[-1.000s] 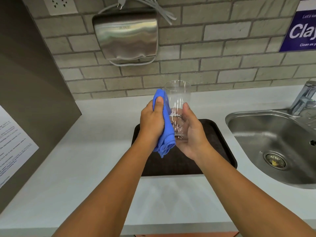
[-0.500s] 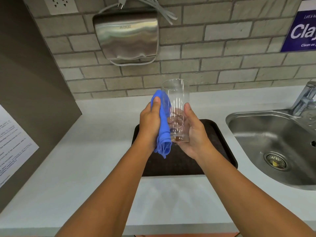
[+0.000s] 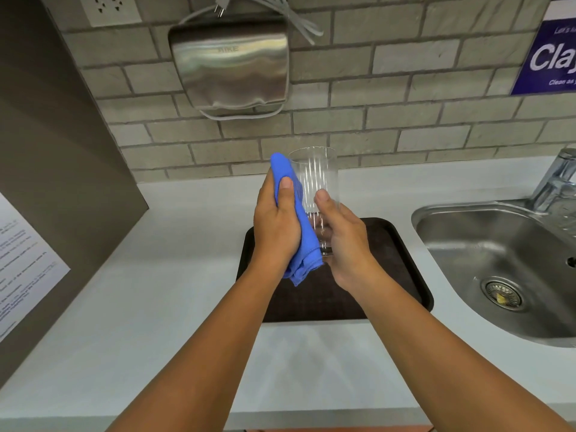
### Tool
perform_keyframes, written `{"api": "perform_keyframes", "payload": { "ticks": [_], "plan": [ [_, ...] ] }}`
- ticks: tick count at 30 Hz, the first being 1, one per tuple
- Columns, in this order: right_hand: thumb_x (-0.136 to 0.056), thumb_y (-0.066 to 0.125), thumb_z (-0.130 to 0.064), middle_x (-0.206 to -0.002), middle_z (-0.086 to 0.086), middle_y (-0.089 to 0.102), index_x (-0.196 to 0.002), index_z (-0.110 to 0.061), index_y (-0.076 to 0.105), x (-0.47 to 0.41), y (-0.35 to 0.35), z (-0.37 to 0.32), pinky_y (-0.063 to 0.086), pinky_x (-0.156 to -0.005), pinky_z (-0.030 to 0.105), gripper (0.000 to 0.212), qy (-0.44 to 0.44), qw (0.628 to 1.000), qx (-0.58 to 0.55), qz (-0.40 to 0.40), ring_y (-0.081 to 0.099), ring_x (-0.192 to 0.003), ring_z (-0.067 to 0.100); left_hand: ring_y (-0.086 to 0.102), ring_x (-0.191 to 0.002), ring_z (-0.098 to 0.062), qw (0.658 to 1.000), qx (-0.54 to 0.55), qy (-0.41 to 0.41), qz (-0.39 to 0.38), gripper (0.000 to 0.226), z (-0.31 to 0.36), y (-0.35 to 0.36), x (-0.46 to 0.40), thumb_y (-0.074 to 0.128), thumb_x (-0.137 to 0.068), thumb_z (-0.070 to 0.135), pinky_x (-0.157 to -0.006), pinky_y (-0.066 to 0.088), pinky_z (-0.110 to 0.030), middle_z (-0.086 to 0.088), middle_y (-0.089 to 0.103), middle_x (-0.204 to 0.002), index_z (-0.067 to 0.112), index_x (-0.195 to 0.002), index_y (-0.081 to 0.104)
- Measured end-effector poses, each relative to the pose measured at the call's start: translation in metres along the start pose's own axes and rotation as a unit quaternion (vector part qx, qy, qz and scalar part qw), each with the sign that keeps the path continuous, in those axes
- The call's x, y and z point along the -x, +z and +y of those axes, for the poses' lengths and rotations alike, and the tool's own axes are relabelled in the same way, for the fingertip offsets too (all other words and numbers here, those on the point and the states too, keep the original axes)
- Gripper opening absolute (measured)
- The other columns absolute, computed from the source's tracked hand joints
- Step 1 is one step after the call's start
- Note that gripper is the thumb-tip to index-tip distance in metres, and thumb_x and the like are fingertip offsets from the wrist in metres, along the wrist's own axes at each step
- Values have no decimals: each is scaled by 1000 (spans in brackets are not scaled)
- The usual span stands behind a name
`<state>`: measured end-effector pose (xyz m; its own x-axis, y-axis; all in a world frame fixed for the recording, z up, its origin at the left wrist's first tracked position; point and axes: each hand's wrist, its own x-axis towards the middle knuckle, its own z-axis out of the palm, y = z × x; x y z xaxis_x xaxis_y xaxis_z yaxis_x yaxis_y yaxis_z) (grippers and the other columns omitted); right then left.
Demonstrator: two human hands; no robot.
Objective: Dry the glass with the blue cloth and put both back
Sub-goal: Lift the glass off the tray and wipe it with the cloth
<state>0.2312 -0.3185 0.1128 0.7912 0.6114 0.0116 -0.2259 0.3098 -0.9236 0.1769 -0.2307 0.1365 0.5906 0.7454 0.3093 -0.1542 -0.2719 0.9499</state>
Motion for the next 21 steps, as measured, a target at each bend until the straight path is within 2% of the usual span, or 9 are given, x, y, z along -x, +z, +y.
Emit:
{"api": "perform_keyframes", "payload": {
  "ticks": [3, 5, 7, 9, 11, 14, 17, 19, 21],
  "plan": [
    [-80, 71, -56, -69, -8, 72, -96, -23, 66, -2, -3, -1, 56, -59, 26, 38, -5, 1000, 3, -1, 70, -63, 10, 56, -105, 7, 997, -50, 65, 7, 42, 4, 0, 3, 38, -101, 41, -85, 45, -11, 15, 56, -123, 32, -142, 43],
    [-79, 66, -62, -78, -5, 75, -90, -31, 71, -2, -1, -3, 59, -60, 29, 33, 14, 1000, 8, -9, 73, -69, 10, 53, -93, 13, 991, -82, 106, 23, 38, 7, 1, 5, 40, -101, 37, -74, 39, -1, 15, 52, -109, 28, -137, 48],
    [-77, 63, -65, -93, 6, 75, -94, -29, 74, 0, 3, -7, 63, -75, 39, 41, 28, 1000, 3, 0, 75, -82, 19, 54, -93, 3, 980, -130, 144, 35, 38, 9, 3, 8, 42, -100, 34, -71, 39, -2, 7, 49, -109, 22, -135, 50],
    [-79, 63, -62, -109, 19, 73, -111, -15, 71, 3, 8, -9, 58, -91, 51, 57, 29, 999, -19, 9, 73, -100, 33, 54, -99, -7, 963, -190, 186, 42, 42, 13, 5, 11, 46, -99, 32, -77, 41, -9, 1, 47, -118, 20, -139, 49],
    [-83, 63, -58, -115, 21, 72, -116, -8, 69, 4, 11, -9, 54, -97, 54, 60, 18, 999, -42, 15, 71, -107, 36, 51, -108, -15, 941, -242, 232, 51, 46, 17, 8, 15, 51, -96, 29, -84, 45, -19, -2, 45, -124, 25, -142, 46],
    [-81, 67, -59, -120, 20, 72, -119, -10, 70, 5, 11, -9, 51, -102, 53, 62, 26, 996, -82, -7, 69, -111, 35, 48, -109, -13, 944, -208, 250, 45, 45, 21, 9, 15, 52, -95, 29, -88, 38, -9, 4, 38, -119, 27, -140, 50],
    [-70, 65, -64, -128, 24, 66, -127, -9, 64, 5, 8, -10, 47, -105, 57, 80, 60, 992, -108, -22, 65, -117, 38, 53, -93, 5, 981, -105, 159, 35, 34, 22, 5, 6, 47, -98, 35, -78, 41, -3, 7, 43, -110, 24, -128, 59],
    [-72, 62, -65, -119, 17, 71, -124, -9, 65, 6, 5, -12, 53, -98, 53, 77, 57, 992, -112, -20, 70, -108, 33, 61, -77, 0, 999, -2, 35, 12, 24, 21, 0, 0, 44, -99, 41, -75, 54, -20, 2, 60, -99, 31, -103, 64],
    [-80, 58, -64, -113, 16, 74, -122, -8, 67, 7, 4, -12, 57, -92, 48, 71, 59, 991, -117, -32, 73, -101, 31, 65, -72, -15, 994, 70, -81, -19, 23, 21, -3, -2, 43, -99, 45, -70, 57, -38, -4, 68, -90, 35, -94, 64]
  ]
}}
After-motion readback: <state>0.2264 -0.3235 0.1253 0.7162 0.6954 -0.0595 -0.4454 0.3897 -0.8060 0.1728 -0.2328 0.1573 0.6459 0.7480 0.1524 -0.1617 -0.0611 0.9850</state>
